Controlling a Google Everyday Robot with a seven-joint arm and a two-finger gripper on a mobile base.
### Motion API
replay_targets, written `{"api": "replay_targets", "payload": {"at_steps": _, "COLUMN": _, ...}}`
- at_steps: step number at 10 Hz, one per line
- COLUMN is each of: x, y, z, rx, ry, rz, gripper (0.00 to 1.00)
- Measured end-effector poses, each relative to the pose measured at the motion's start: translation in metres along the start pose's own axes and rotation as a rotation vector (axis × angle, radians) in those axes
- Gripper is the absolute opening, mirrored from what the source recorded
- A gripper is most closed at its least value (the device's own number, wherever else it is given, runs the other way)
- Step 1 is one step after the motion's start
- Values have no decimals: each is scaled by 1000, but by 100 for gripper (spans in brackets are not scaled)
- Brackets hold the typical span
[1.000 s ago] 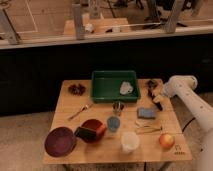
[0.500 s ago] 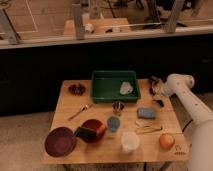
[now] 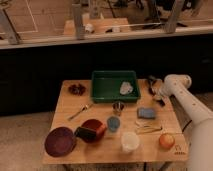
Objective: Place brush in paper cup
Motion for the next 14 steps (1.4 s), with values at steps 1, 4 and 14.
{"api": "replay_targets", "payload": {"at_steps": 1, "x": 3, "y": -2, "z": -6, "rx": 11, "ry": 4, "rz": -4, "gripper": 0}}
{"api": "replay_targets", "payload": {"at_steps": 4, "x": -4, "y": -4, "z": -40, "rx": 15, "ry": -44, "rz": -17, "gripper": 0}}
{"api": "replay_targets", "payload": {"at_steps": 14, "x": -14, "y": 31, "z": -128, "rx": -37, "ry": -165, "rz": -164, "gripper": 0}}
